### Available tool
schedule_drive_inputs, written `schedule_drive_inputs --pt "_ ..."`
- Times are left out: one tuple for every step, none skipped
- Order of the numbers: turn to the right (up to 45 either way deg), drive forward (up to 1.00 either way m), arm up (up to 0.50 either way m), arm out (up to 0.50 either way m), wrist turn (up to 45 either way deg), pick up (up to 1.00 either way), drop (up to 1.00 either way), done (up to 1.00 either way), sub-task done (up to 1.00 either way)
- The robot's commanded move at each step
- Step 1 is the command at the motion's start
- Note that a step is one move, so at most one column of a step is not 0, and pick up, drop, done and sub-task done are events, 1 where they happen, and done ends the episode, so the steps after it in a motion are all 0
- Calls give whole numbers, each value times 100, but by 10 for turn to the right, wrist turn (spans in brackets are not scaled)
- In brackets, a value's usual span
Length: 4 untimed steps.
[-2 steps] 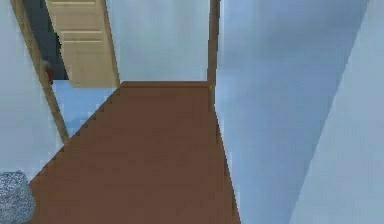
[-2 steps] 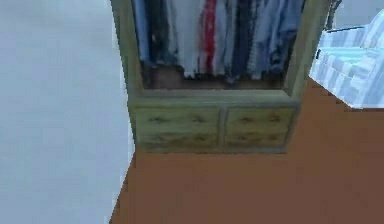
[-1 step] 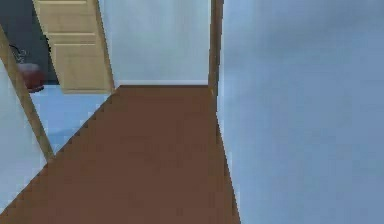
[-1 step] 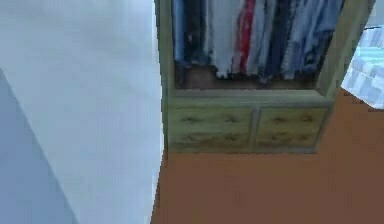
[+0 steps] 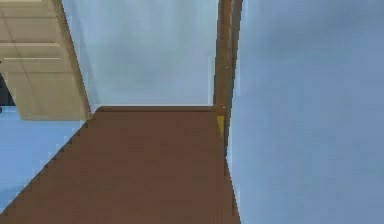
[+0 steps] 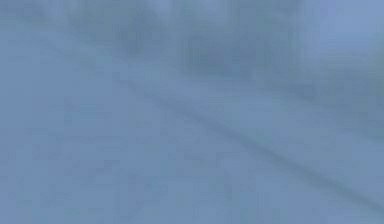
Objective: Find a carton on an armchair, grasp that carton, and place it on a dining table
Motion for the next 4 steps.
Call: schedule_drive_inputs --pt "0 100 0 0 0 0 0 0 0" --pt "0 95 0 0 0 0 0 0 0" --pt "450 0 0 0 0 0 0 0 0" --pt "150 0 0 0 0 0 0 0 0"
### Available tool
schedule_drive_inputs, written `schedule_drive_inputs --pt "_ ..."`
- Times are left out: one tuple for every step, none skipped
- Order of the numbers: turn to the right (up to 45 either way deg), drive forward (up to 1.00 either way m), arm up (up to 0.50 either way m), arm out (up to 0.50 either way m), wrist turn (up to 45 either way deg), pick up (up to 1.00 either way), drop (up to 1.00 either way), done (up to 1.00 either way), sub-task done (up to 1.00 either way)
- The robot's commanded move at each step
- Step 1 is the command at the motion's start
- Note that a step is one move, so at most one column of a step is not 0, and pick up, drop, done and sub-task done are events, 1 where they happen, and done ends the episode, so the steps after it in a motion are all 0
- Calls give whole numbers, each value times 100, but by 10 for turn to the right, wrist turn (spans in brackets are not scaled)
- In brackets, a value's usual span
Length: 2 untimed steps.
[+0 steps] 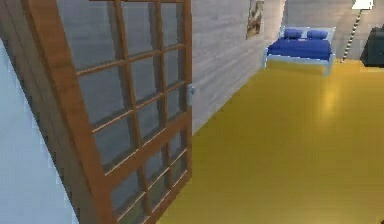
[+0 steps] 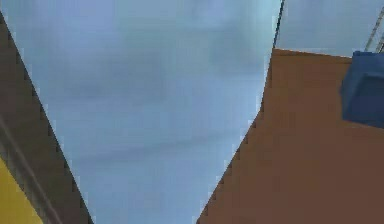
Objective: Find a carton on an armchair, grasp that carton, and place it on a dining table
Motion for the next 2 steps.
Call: schedule_drive_inputs --pt "0 65 0 0 0 0 0 0 0" --pt "450 0 0 0 0 0 0 0 0"
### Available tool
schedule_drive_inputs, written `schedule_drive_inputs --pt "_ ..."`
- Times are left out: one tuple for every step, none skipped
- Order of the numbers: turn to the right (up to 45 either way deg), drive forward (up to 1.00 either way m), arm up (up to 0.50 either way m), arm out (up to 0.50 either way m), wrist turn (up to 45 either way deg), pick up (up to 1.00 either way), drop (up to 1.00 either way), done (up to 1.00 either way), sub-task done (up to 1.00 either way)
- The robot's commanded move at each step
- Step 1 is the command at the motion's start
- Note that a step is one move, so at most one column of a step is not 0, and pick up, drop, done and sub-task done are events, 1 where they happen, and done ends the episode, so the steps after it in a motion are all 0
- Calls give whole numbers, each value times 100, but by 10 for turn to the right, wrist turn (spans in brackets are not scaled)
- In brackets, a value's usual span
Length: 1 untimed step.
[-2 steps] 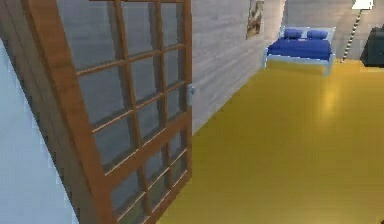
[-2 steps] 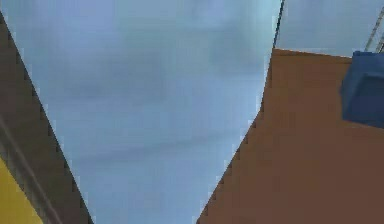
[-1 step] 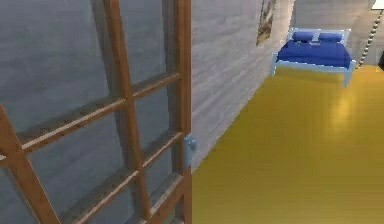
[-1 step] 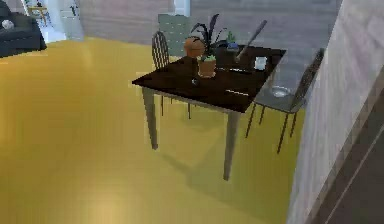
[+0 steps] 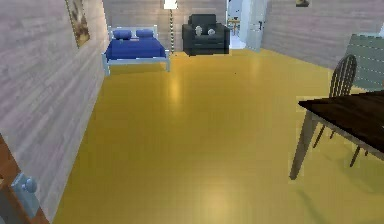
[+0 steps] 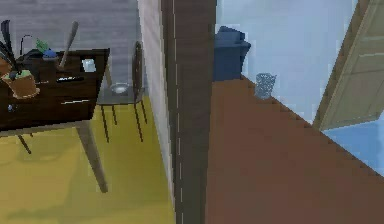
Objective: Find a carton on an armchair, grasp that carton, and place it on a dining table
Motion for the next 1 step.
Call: schedule_drive_inputs --pt "30 0 0 0 0 0 0 0 0"
